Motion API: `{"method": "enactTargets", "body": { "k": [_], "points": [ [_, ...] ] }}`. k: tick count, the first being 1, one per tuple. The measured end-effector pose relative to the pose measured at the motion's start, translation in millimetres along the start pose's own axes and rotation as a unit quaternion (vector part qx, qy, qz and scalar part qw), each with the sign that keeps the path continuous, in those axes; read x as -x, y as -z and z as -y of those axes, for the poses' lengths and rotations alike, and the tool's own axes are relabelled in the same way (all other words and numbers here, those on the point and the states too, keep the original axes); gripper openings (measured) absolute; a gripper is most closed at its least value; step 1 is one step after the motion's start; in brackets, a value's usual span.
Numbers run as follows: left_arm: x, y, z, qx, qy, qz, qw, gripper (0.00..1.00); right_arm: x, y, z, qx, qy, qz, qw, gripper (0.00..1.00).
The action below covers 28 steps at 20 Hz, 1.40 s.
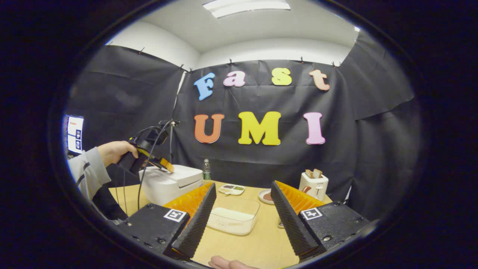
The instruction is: Close the left gripper, press the button to open the rice cooker; take a wooden spoon from the chopstick holder with the right hand, scoop a spoonful of rice and pour it into the rice cooker, then put the wooden spoon back into the chopstick holder.
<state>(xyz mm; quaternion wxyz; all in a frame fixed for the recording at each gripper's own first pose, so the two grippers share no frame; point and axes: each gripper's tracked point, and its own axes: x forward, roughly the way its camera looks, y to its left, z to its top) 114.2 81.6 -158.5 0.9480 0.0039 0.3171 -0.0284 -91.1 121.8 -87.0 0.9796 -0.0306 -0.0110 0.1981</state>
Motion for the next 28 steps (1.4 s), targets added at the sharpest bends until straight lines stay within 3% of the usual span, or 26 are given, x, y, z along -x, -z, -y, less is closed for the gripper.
{"method": "enactTargets", "body": {
  "k": [3, 4, 12, 16, 20, 24, 28],
  "points": [
    [13, 2, -1, 0.010, -0.007, 0.013, 1.000, 0.97, 17, -16, -9, 0.033, 0.007, 0.020, 0.999, 0.94],
    [17, 5, -1, 0.009, -0.010, 0.010, 1.000, 0.97, 18, -16, -12, 0.037, 0.010, 0.021, 0.999, 0.98],
    [13, 15, 0, 0.014, -0.008, 0.023, 1.000, 0.98, 24, -30, -35, 0.039, 0.003, 0.031, 0.999, 0.95],
    [8, 10, -2, 0.021, -0.011, 0.050, 0.998, 0.99, 26, -36, -30, 0.028, 0.013, 0.033, 0.999, 0.94],
    [10, 7, -2, 0.025, -0.023, 0.077, 0.997, 0.98, 26, -37, -4, 0.017, 0.047, 0.036, 0.998, 0.95],
    [30, 0, 5, 0.064, -0.011, 0.106, 0.992, 0.95, 22, -30, 16, -0.004, 0.072, 0.029, 0.997, 0.95],
    [63, -14, 17, 0.036, -0.015, 0.154, 0.987, 0.95, 18, -25, 29, -0.016, 0.087, 0.023, 0.996, 0.94]
  ]
}}
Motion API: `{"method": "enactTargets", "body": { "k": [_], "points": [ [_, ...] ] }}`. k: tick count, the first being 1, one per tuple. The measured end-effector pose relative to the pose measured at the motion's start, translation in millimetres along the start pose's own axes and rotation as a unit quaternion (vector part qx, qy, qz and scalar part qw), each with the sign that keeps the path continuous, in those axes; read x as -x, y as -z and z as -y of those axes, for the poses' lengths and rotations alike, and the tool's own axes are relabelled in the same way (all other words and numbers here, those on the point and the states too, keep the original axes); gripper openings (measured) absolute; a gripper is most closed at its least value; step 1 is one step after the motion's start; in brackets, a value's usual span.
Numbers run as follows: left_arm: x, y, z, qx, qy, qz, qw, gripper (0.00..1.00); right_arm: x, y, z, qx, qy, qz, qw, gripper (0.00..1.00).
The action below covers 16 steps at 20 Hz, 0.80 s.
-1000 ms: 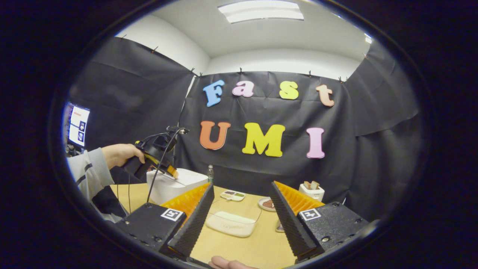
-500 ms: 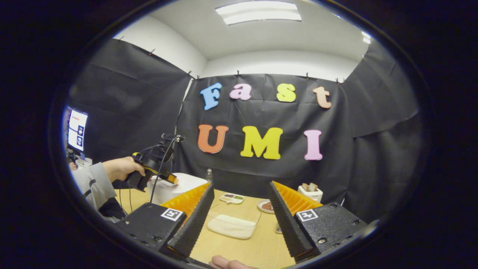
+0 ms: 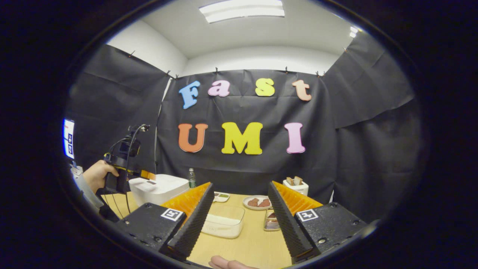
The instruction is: Close the left gripper, press the button to open the rice cooker; take a wooden spoon from the chopstick holder with the right hand, scoop a spoonful of rice and pour it into the rice cooker, then put the wooden spoon back into the chopstick holder.
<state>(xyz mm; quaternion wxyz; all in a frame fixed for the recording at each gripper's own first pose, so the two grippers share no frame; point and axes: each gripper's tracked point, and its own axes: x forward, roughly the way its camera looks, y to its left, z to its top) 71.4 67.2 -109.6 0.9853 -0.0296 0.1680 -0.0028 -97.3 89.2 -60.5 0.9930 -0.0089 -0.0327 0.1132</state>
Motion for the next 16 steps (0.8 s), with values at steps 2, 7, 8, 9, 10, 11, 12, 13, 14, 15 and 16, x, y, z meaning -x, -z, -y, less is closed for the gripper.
{"method": "enactTargets", "body": {
  "k": [2, 7, 8, 9, 10, 11, 12, 13, 14, 15, 16],
  "points": [
    [16, -10, 12, -0.014, 0.006, 0.019, 1.000, 0.95, -1, 0, 4, -0.007, 0.006, -0.001, 1.000, 0.94],
    [50, -23, 39, -0.033, 0.029, 0.066, 0.997, 0.95, 0, 1, 13, -0.015, 0.017, -0.005, 1.000, 0.95],
    [57, -23, 42, -0.034, 0.027, 0.073, 0.996, 0.95, 1, 0, 14, -0.016, 0.018, -0.004, 1.000, 0.94],
    [64, -23, 43, -0.034, 0.025, 0.081, 0.996, 0.95, 2, -3, 16, -0.017, 0.019, 0.001, 1.000, 0.95],
    [69, -26, 48, -0.032, 0.024, 0.088, 0.995, 0.95, 3, -5, 18, -0.017, 0.021, 0.004, 1.000, 0.95],
    [76, -30, 50, -0.031, 0.021, 0.097, 0.995, 0.95, 3, -5, 21, -0.018, 0.025, 0.005, 1.000, 0.94],
    [82, -32, 53, -0.032, 0.022, 0.103, 0.994, 0.95, 3, -6, 24, -0.019, 0.028, 0.005, 0.999, 0.94],
    [89, -33, 58, -0.035, 0.025, 0.108, 0.993, 0.96, 4, -6, 26, -0.020, 0.031, 0.005, 0.999, 0.94],
    [96, -34, 64, -0.037, 0.027, 0.115, 0.992, 0.95, 4, -5, 29, -0.021, 0.035, 0.002, 0.999, 0.94],
    [104, -35, 69, -0.038, 0.030, 0.121, 0.992, 0.96, 4, -5, 30, -0.022, 0.036, 0.002, 0.999, 0.95],
    [113, -37, 76, -0.039, 0.036, 0.128, 0.990, 0.96, 2, -4, 32, -0.023, 0.037, 0.000, 0.999, 0.95]
  ]
}}
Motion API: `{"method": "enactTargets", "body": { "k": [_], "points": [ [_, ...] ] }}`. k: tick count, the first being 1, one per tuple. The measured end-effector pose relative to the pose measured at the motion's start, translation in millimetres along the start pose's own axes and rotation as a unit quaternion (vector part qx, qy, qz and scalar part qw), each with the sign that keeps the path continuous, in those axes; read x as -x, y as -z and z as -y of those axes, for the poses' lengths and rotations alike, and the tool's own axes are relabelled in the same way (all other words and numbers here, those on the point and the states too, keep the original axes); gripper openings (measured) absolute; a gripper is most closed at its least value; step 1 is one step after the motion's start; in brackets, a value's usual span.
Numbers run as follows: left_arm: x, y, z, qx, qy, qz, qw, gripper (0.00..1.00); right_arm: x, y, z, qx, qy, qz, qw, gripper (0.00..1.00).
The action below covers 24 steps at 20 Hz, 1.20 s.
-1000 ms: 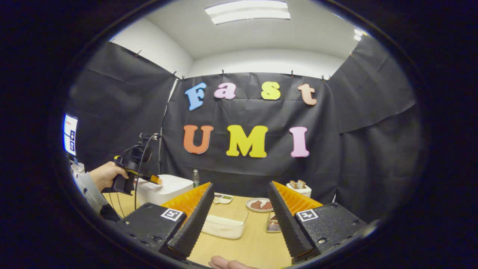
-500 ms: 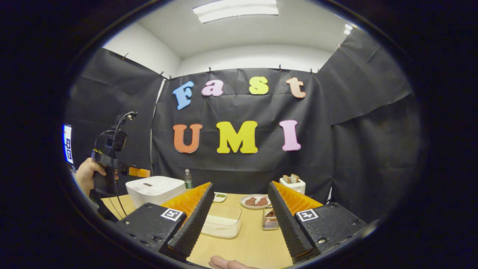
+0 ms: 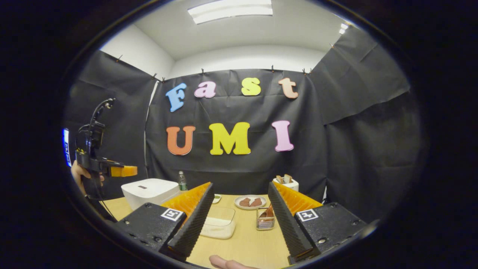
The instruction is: Close the left gripper, press the button to open the rice cooker; take a wooden spoon from the chopstick holder with the right hand, scoop a spoonful of rice and pour it into the rice cooker, then put the wooden spoon back into the chopstick holder.
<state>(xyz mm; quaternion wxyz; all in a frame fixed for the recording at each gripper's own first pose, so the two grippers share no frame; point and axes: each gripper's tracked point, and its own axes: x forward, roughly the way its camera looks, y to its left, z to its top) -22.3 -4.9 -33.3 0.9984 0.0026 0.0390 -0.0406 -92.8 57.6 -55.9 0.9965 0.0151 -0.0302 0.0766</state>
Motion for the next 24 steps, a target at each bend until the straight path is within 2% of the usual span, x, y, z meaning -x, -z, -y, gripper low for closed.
{"method": "enactTargets", "body": {
  "k": [4, 8, 9, 10, 14, 15, 17, 18, 19, 21, 24],
  "points": [
    [28, -17, 33, -0.018, 0.026, 0.042, 0.999, 0.95, 1, 0, 12, -0.001, 0.014, -0.002, 1.000, 0.94],
    [50, -22, 42, -0.049, 0.009, 0.087, 0.995, 0.95, 3, 0, 18, -0.005, 0.022, -0.003, 1.000, 0.96],
    [53, -18, 50, -0.049, 0.015, 0.087, 0.995, 0.95, 2, 1, 20, -0.004, 0.023, -0.004, 1.000, 0.94],
    [56, -10, 57, -0.048, 0.018, 0.084, 0.995, 0.95, 2, 1, 21, -0.004, 0.025, -0.005, 1.000, 0.96],
    [58, 7, 63, -0.041, 0.006, 0.078, 0.996, 0.95, 2, -1, 21, -0.012, 0.020, 0.003, 1.000, 0.94],
    [60, 9, 69, -0.035, 0.011, 0.079, 0.996, 0.95, 2, 0, 22, -0.017, 0.019, 0.005, 1.000, 1.00],
    [66, 14, 82, -0.021, 0.031, 0.076, 0.996, 0.95, 3, 3, 26, -0.015, 0.022, 0.002, 1.000, 1.00],
    [67, 15, 83, -0.019, 0.032, 0.075, 0.996, 0.95, 3, 3, 28, -0.014, 0.023, 0.002, 1.000, 0.96],
    [67, 15, 79, -0.019, 0.025, 0.077, 0.997, 0.96, 5, 2, 27, -0.015, 0.022, 0.003, 1.000, 1.00],
    [68, 16, 76, -0.023, 0.017, 0.074, 0.997, 0.95, 5, 1, 22, -0.017, 0.011, 0.007, 1.000, 1.00],
    [71, 13, 77, -0.019, 0.010, 0.073, 0.997, 0.95, 6, 2, 27, -0.010, 0.016, 0.005, 1.000, 1.00]
  ]
}}
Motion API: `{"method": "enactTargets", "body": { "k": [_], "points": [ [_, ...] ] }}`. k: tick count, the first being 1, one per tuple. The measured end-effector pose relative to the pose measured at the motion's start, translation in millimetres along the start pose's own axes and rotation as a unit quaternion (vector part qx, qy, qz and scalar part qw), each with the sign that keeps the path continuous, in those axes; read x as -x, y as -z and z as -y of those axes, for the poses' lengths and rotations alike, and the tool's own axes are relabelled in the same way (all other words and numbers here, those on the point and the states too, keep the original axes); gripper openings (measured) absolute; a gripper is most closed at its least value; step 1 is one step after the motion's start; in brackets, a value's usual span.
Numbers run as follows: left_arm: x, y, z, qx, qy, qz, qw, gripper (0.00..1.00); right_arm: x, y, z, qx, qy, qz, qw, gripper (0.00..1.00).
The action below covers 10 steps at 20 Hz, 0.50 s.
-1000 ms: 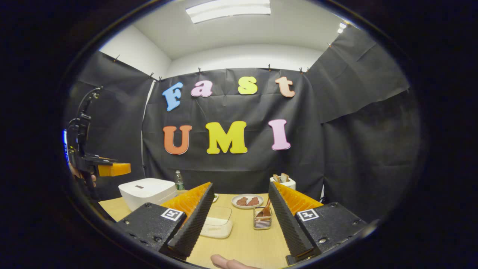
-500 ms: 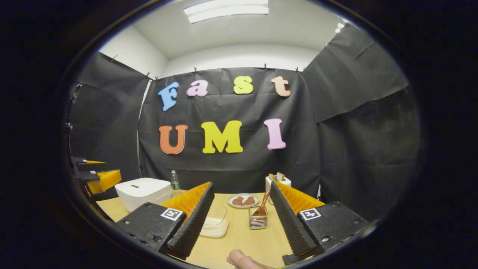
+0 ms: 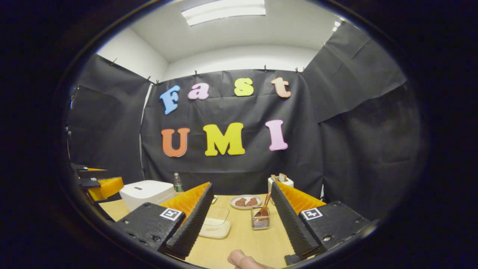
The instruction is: Close the left gripper, press the button to open the rice cooker; take a wooden spoon from the chopstick holder with the right hand, scoop a spoonful of rice and pour it into the rice cooker, then put the wooden spoon back into the chopstick holder.
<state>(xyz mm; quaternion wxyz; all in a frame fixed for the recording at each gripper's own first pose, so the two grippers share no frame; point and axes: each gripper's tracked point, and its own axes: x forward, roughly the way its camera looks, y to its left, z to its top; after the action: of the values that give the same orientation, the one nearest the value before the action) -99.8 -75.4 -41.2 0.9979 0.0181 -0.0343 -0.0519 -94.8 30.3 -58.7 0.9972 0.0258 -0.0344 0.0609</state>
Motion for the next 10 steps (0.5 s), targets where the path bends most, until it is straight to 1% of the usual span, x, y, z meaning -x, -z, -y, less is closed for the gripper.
{"method": "enactTargets", "body": {
  "k": [5, 6, 7, 10],
  "points": [
    [1, -8, 12, 0.014, 0.025, 0.007, 1.000, 0.95, 1, -2, 1, 0.003, 0.001, 0.002, 1.000, 1.00],
    [1, -9, 14, 0.015, 0.027, 0.010, 0.999, 0.95, 1, -4, 1, 0.004, -0.001, 0.005, 1.000, 0.96],
    [2, -10, 15, 0.014, 0.030, 0.012, 0.999, 0.95, 2, -5, 0, 0.004, -0.003, 0.007, 1.000, 1.00],
    [1, -11, 17, 0.009, 0.031, 0.011, 0.999, 0.95, 3, -6, 1, 0.006, -0.002, 0.010, 1.000, 1.00]
  ]
}}
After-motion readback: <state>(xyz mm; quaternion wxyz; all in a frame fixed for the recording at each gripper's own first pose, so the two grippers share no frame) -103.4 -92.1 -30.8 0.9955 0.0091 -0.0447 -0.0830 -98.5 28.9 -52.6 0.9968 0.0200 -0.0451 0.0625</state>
